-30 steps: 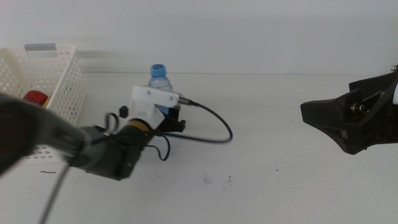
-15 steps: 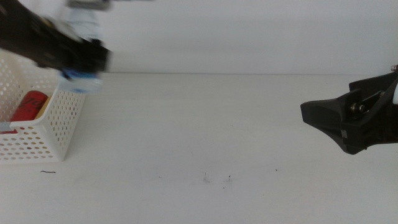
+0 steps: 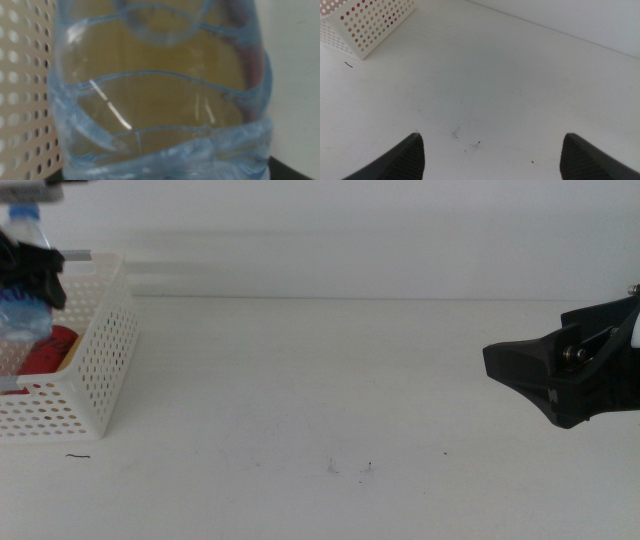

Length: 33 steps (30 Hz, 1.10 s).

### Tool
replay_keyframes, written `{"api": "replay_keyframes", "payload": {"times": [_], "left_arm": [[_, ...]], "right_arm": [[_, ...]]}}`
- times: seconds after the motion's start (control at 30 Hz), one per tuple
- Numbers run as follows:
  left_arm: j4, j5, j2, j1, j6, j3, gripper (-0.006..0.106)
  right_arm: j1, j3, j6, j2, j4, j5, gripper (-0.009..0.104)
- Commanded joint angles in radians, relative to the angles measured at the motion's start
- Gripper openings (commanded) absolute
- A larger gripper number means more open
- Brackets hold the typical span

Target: Use arms to grab the bottles and put them into the dustbin to the left of the table.

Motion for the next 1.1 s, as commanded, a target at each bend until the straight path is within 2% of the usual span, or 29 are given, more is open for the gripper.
{"api": "replay_keyframes", "payload": {"times": [0.0, 0.1, 0.2, 0.27, 0.43, 0.47, 0.6, 0.77, 0.87, 1.07], "left_arm": [[-0.005, -0.023, 0.021, 0.003, -0.022, -0.019, 0.0], [0.019, -0.037, 0.058, 0.003, -0.022, -0.019, 0.007], [0.023, -0.046, 0.079, 0.003, -0.022, -0.019, 0.022], [0.044, -0.048, 0.096, 0.001, -0.02, -0.019, 0.037], [0.048, -0.049, 0.106, 0.001, 0.007, -0.021, 0.088], [0.046, -0.041, 0.104, 0.001, 0.007, -0.023, 0.094], [0.001, -0.01, 0.06, -0.005, -0.006, -0.016, 0.094], [0.005, -0.044, -0.11, -0.051, -0.045, 0.098, 0.094], [0.001, -0.192, -0.29, -0.118, -0.045, 0.268, 0.094], [-0.104, -0.617, -0.714, -0.37, 0.067, 0.661, 0.094]], "right_arm": [[0.002, -0.008, -0.007, -0.004, -0.014, -0.007, 0.09], [0.002, -0.008, -0.007, -0.004, -0.014, -0.007, 0.09], [0.002, -0.008, -0.007, -0.004, -0.014, -0.007, 0.09], [0.002, -0.008, -0.007, -0.004, -0.014, -0.007, 0.09], [0.002, -0.008, -0.007, -0.004, -0.014, -0.007, 0.09], [0.002, -0.008, -0.007, -0.004, -0.014, -0.007, 0.09], [0.002, -0.008, -0.007, -0.004, -0.014, -0.007, 0.09], [0.002, -0.008, -0.007, -0.004, -0.014, -0.007, 0.09], [0.002, -0.008, -0.007, -0.004, -0.014, -0.007, 0.09], [0.002, -0.008, -0.007, -0.004, -0.014, -0.007, 0.09]]}}
